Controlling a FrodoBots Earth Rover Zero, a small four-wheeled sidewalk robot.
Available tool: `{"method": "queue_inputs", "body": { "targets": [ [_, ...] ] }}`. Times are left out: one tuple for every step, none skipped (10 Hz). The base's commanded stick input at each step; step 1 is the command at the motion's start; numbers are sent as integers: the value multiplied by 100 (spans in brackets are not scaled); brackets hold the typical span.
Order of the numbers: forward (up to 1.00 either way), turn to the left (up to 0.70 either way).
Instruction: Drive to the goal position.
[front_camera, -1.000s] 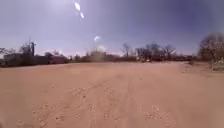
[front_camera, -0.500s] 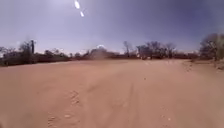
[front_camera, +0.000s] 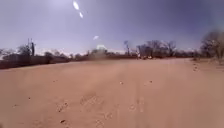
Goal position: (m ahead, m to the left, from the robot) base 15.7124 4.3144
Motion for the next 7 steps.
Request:
{"method": "queue_inputs", "body": {
  "targets": [
    [100, 0],
    [100, 0],
    [100, 0],
    [100, 0],
    [100, 0],
    [100, 0],
    [100, 0]
  ]
}}
